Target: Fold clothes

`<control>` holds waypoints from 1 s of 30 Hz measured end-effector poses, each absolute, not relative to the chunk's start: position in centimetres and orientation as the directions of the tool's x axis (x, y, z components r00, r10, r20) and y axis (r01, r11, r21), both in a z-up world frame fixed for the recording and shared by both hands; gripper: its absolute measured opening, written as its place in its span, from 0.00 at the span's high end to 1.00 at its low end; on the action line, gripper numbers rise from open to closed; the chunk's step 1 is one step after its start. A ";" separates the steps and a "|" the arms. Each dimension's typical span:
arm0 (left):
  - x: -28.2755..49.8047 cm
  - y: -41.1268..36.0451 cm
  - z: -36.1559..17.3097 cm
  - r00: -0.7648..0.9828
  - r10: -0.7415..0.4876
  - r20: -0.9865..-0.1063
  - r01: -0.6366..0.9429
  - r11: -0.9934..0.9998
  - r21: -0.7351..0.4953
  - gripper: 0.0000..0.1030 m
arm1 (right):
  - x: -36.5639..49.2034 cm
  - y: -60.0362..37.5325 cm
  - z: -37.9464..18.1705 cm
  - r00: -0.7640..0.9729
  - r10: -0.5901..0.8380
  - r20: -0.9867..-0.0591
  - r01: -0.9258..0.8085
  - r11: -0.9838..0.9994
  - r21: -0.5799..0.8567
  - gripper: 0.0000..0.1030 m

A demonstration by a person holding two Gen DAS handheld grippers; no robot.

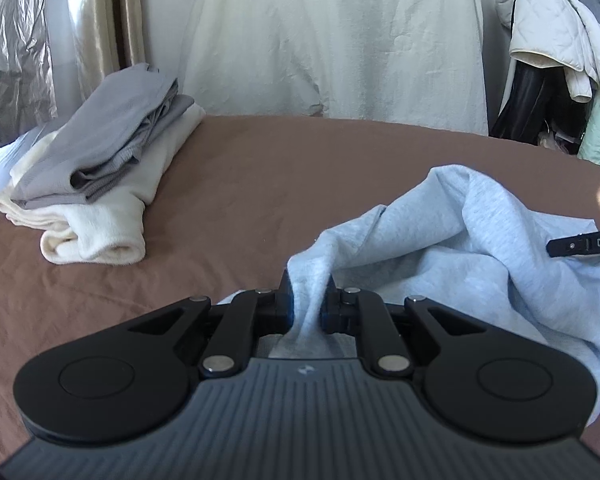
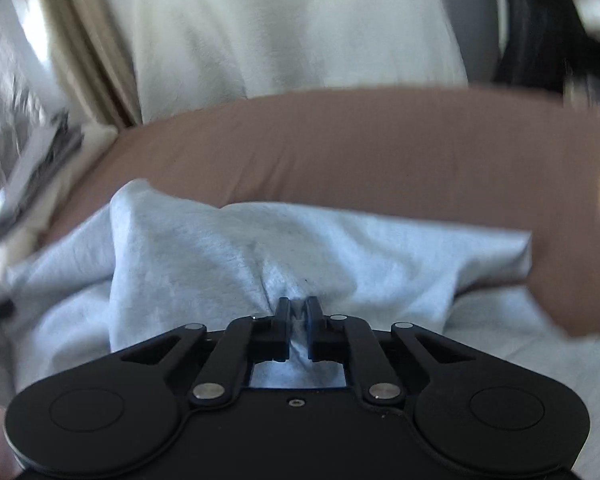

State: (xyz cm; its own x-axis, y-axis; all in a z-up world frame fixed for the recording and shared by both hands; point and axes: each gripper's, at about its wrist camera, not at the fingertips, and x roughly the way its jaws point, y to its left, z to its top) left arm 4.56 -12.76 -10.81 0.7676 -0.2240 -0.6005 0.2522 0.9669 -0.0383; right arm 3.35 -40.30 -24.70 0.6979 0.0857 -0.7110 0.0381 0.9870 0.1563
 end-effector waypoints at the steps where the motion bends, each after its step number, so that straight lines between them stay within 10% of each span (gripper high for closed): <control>1: 4.5 -12.5 -10.6 0.771 -0.227 -0.595 0.248 0.968 -0.048 0.90 | 2.9 -39.8 -24.3 0.707 0.068 -0.704 0.029 0.992 0.126 0.93; 22: 0.5 -8.4 -4.5 0.884 -0.269 -0.383 0.219 0.961 -0.169 0.90 | -3.2 -41.2 -11.5 0.910 0.013 -0.415 0.035 0.993 0.109 0.99; 30: 1.7 -8.0 -5.9 0.836 -0.233 -0.497 0.181 0.972 -0.152 0.90 | -2.6 -42.0 -14.1 0.796 0.117 -0.594 -0.020 0.986 0.166 0.91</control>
